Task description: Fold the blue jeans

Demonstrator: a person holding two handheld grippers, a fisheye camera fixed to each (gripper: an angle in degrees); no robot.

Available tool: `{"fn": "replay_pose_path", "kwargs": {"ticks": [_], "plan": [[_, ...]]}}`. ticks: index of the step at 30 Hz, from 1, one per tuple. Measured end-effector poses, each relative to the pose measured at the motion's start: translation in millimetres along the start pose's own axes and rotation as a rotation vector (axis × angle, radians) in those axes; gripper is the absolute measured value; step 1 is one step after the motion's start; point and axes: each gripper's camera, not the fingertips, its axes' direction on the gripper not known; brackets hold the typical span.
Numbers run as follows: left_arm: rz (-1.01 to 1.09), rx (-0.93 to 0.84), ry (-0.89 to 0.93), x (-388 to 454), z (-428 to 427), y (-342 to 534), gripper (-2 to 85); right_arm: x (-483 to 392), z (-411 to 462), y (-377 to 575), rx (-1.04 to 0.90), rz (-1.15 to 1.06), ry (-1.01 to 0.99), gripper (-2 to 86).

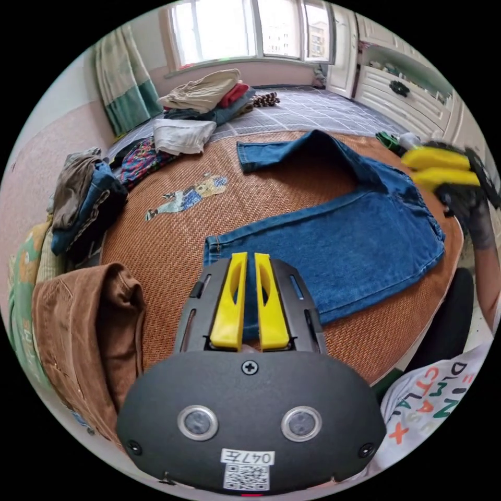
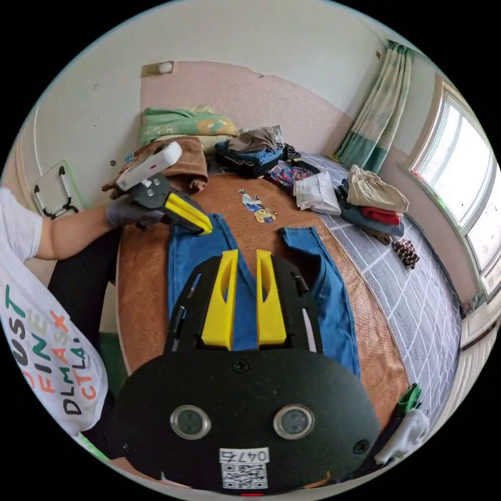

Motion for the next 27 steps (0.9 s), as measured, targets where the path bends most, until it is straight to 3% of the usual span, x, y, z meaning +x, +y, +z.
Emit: {"fn": "replay_pose_path", "kwargs": {"ticks": [7, 12, 15, 21, 23, 27], "plan": [[0.029, -0.075, 0.106, -9.1, 44.8, -36.6, -0.8, 70.6, 205.0, -161.2, -0.342, 0.096, 0.048, 5.1], [-0.024, -0.096, 0.243, -37.3, 75.6, -43.9, -1.0, 74.2, 279.3, -190.8, -0.503, 0.090, 0.126, 4.6], [-0.024, -0.098, 0.243, -36.6, 88.5, -45.1, -1.0, 86.8, 292.4, -204.5, -0.559, 0.128, 0.037, 1.3], [-0.007, -0.101, 0.205, -29.6, 104.5, -43.2, -1.0, 138.3, 234.9, -212.5, -0.197, 0.408, 0.026, 0.6], [-0.044, -0.095, 0.229, -38.7, 111.7, -40.5, -1.0, 155.0, 232.9, -196.4, -0.065, 0.526, -0.044, 3.0], [-0.068, -0.086, 0.255, -48.8, 120.0, -32.8, -1.0, 171.5, 241.5, -157.2, 0.108, 0.525, -0.336, 10.3]]}}
